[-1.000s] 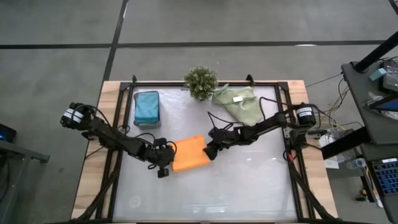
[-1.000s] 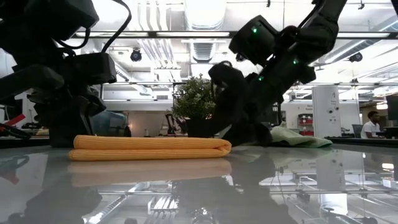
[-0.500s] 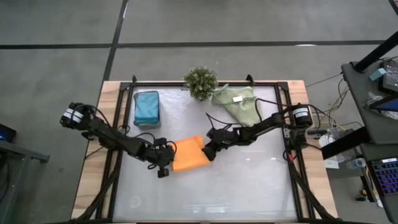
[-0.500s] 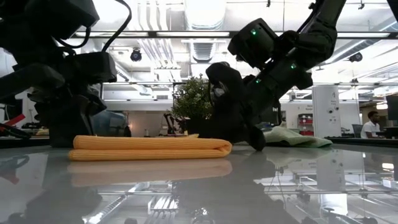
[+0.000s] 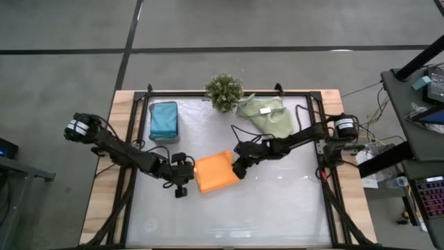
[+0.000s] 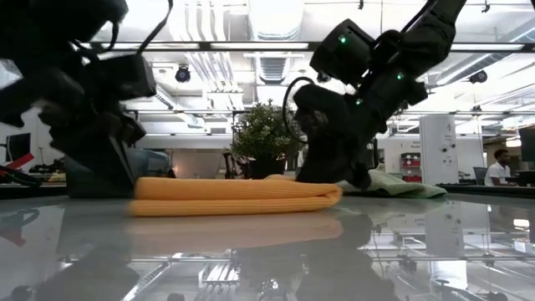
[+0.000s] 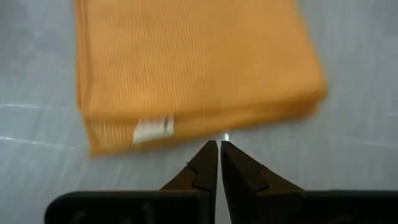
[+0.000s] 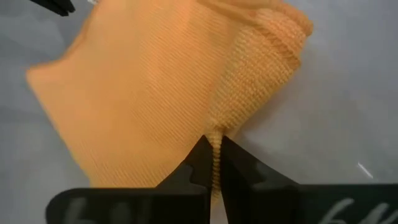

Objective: Fold microfiber towels
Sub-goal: Fold the orange microfiber cloth

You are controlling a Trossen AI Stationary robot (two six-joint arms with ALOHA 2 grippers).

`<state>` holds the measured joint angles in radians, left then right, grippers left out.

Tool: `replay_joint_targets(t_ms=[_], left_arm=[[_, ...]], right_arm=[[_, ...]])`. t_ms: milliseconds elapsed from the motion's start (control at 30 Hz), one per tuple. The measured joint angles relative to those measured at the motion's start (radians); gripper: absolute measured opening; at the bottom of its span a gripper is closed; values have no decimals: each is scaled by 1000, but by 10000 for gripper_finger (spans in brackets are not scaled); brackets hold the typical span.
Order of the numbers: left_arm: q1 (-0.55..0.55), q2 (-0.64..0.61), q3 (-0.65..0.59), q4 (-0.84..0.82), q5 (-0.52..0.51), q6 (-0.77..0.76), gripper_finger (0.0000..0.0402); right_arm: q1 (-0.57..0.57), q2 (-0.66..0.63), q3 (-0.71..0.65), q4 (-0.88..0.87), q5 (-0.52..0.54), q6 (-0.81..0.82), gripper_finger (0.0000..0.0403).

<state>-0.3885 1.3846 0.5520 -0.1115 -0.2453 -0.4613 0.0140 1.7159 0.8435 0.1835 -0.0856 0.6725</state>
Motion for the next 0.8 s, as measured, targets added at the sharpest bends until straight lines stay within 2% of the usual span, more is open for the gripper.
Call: replay_joint_targets(t_ms=[200,400,533,633,800], left_arm=[[0,119,-3,178,-20,60,6],[1,229,5,332,-53,81,6],[1,258,8,408,-93,104,6],[3,266,7,466,-128,147,6],[3,265,7,557,-262,233,6]], right_arm=[[-21,-50,57,-239,12,-47,9],[-21,-51,203,-563,126,-122,9],[-21,-51,297,-720,200,-156,9],[-21,-51,357,-784,245,-168,9],[-20,-51,410,-811,255,-178,9]])
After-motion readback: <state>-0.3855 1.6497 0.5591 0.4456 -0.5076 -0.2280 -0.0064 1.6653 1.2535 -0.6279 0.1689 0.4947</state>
